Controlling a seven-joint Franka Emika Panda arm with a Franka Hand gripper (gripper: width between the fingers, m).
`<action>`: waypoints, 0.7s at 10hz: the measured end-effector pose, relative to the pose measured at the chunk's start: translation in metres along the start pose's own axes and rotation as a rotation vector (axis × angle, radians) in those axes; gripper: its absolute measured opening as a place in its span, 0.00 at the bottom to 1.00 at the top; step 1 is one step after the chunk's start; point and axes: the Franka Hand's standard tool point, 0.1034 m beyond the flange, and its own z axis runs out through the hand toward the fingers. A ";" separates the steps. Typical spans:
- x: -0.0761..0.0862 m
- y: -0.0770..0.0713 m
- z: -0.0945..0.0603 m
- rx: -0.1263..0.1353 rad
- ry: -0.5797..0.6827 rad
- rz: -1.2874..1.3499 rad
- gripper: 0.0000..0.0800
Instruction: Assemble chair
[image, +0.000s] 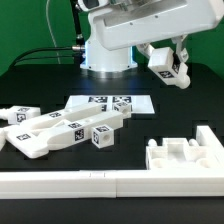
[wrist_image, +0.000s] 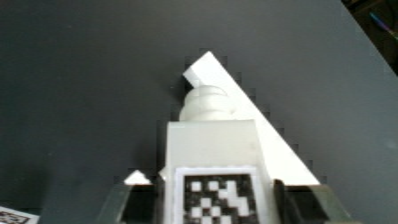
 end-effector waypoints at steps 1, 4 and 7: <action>-0.002 -0.002 0.001 0.006 0.061 -0.003 0.35; 0.031 -0.013 0.002 -0.033 0.183 -0.165 0.35; 0.034 -0.036 0.008 -0.048 0.378 -0.304 0.35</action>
Offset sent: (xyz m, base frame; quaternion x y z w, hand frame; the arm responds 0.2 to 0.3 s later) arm 0.0659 -0.0324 0.0008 -0.0404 0.1014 -0.1887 0.9759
